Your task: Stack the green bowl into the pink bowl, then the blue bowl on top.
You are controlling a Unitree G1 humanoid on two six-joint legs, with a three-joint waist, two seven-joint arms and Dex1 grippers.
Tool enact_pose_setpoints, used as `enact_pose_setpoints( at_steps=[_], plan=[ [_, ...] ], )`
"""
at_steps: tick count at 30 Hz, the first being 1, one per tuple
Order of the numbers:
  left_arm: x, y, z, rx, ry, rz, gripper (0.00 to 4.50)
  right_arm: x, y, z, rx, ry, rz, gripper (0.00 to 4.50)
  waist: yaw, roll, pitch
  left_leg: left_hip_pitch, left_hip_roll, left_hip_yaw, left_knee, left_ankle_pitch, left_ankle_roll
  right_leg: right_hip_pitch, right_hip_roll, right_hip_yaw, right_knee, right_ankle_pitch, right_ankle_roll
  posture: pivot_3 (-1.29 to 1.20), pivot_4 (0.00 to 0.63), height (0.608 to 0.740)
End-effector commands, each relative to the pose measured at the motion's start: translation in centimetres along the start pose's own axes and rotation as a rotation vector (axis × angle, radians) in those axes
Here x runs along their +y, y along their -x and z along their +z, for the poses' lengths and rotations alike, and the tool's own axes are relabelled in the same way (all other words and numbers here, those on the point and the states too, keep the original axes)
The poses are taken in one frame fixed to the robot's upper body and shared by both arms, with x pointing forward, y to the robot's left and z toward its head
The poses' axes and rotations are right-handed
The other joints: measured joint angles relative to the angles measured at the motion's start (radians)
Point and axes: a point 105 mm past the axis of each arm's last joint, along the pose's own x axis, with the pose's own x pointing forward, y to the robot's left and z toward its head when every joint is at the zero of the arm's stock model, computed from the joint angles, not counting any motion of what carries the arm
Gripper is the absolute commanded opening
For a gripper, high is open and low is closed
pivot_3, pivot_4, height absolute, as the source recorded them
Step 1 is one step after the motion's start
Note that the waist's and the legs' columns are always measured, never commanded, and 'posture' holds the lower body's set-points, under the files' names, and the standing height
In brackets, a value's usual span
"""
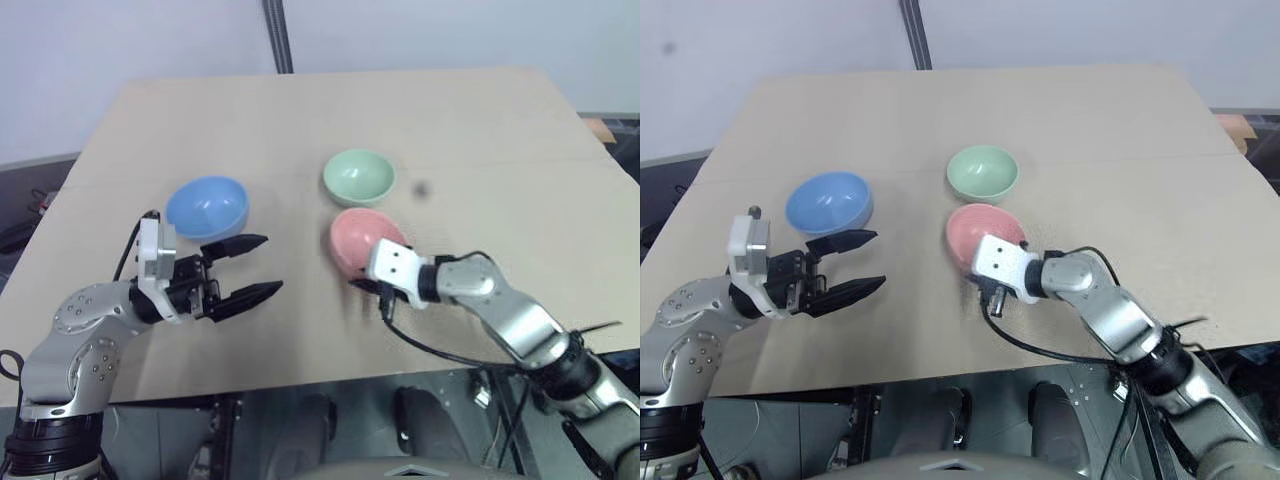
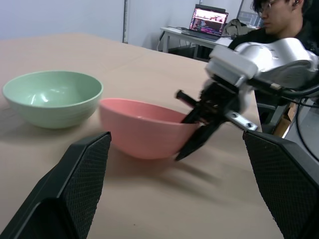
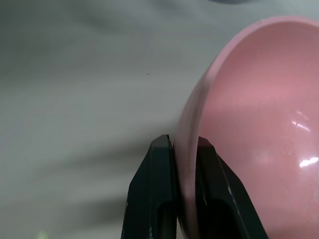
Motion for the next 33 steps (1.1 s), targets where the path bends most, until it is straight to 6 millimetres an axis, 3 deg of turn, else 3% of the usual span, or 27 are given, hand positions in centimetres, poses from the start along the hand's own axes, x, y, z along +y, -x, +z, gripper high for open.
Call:
enact_pose_setpoints(
  at_steps=[1,5,6,7,10,13,15,17,20,23,26,33],
  plan=[
    [-0.4,0.0,1.2,-0.011,-0.048,-0.011,4.50,0.7,-0.6,-0.9,0.015,-0.007,0.100,1.22,0.002,0.000,0.000,0.000,0.000,0.000,0.000,0.000,0.000,0.000,0.000,0.000,0.000,0.000,0.000,0.00,0.150,0.740],
    [-0.6,0.2,1.3,-0.012,-0.043,-0.003,4.50,0.9,0.1,0.1,-0.024,-0.016,0.125,2.85,0.000,0.001,0.000,-0.002,0.001,-0.002,-0.001,0.000,-0.001,-0.002,0.001,-0.002,0.000,0.000,-0.001,0.00,0.150,0.740],
    [-0.7,0.2,1.3,-0.015,-0.040,-0.001,4.50,0.4,0.7,1.1,-0.063,-0.037,0.093,3.04,0.000,0.001,0.000,-0.002,0.001,-0.002,-0.001,-0.001,-0.002,-0.002,0.001,-0.001,0.000,0.000,-0.001,0.00,0.150,0.740],
    [-0.7,0.2,1.3,-0.017,-0.037,0.000,4.50,0.0,1.4,2.0,-0.103,-0.058,0.071,3.52,0.000,0.001,0.000,-0.002,0.001,-0.002,-0.001,-0.002,-0.003,-0.002,0.001,-0.001,0.000,0.000,-0.001,0.00,0.150,0.740],
    [-0.8,0.2,1.2,-0.023,-0.034,0.008,4.50,-1.1,3.9,5.6,-0.255,-0.133,0.045,3.52,0.001,0.001,0.001,-0.003,0.001,-0.005,-0.001,-0.002,-0.003,-0.004,0.001,0.000,0.000,0.000,-0.001,0.00,0.150,0.740],
    [-0.8,0.0,1.3,-0.041,-0.030,0.020,4.50,-3.4,6.1,7.0,-0.305,-0.097,-0.031,3.52,0.002,0.001,0.001,-0.003,0.001,-0.007,-0.001,-0.002,-0.003,-0.003,0.001,-0.001,0.000,0.000,-0.001,0.00,0.150,0.740],
    [-0.8,-0.2,1.3,-0.046,-0.029,0.024,4.50,-6.5,7.4,6.7,-0.265,-0.003,-0.141,3.52,0.001,0.001,0.001,-0.002,0.001,-0.005,-0.001,-0.002,-0.003,-0.002,0.001,-0.002,0.000,0.000,-0.001,0.00,0.150,0.740],
    [-0.9,-0.2,1.3,-0.049,-0.029,0.026,4.50,-9.1,7.6,4.7,-0.140,0.159,-0.214,3.52,0.001,0.001,0.001,-0.002,0.000,-0.002,-0.001,-0.002,-0.003,-0.002,0.001,-0.001,0.000,0.000,-0.001,0.00,0.150,0.740],
    [-0.9,-0.1,1.3,-0.052,-0.029,0.032,4.50,-11.7,7.3,2.3,-0.016,0.333,-0.226,3.52,-0.002,0.001,0.001,-0.001,0.000,0.000,-0.001,-0.002,-0.003,-0.002,0.000,-0.001,0.000,0.000,-0.001,0.00,0.150,0.740],
    [-0.9,0.0,1.4,-0.065,-0.019,0.053,4.50,-13.2,6.1,1.1,0.026,0.439,-0.193,3.52,-0.015,0.001,0.001,-0.001,0.002,0.003,-0.002,-0.002,-0.004,-0.003,0.002,0.001,0.000,0.000,-0.001,0.00,0.150,0.740],
    [-1.1,0.3,1.5,-0.069,-0.016,0.067,4.50,-13.1,4.5,0.4,0.044,0.530,-0.116,3.52,-0.022,0.001,0.001,-0.002,0.003,0.005,-0.003,0.000,-0.006,-0.005,0.002,0.004,0.000,0.001,-0.001,0.00,0.150,0.740],
    [-1.4,1.1,1.5,-0.062,-0.022,0.132,4.50,-13.5,1.3,0.4,0.040,0.624,-0.116,3.52,-0.023,0.002,0.001,-0.004,0.003,0.006,-0.004,0.000,-0.008,-0.009,0.002,0.005,0.000,0.001,-0.002,0.00,0.150,0.740]
  ],
)
